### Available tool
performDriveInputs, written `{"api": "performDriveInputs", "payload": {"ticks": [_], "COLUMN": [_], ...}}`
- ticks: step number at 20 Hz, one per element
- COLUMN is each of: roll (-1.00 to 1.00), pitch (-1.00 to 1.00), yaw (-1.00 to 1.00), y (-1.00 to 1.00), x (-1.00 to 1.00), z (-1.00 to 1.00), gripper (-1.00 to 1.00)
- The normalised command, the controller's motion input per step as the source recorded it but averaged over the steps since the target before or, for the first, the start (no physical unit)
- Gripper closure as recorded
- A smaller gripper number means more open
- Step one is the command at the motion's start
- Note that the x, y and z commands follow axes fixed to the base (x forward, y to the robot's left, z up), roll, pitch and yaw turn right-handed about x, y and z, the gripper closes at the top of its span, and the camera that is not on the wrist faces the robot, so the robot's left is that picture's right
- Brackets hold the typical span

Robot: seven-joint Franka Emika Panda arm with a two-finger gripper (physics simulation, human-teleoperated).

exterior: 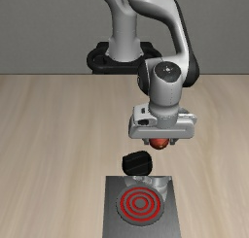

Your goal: Pick up the onion and place it on the akita black bowl with the stove turned on

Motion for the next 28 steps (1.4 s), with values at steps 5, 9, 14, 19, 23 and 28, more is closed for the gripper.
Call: {"api": "performDriveInputs", "payload": {"ticks": [5,9,14,19,23,28], "roll": [0.00,0.00,0.00,0.00,0.00,0.00], "pitch": [0.00,0.00,0.00,0.00,0.00,0.00], "yaw": [0.00,0.00,0.00,0.00,0.00,0.00], "y": [0.00,0.00,0.00,0.00,0.00,0.60], "x": [0.00,0.00,0.00,-0.20,-1.00,-0.40], "z": [0.00,0.00,0.80,0.80,0.00,0.00], "gripper": [1.00,1.00,1.00,1.00,1.00,1.00]}}
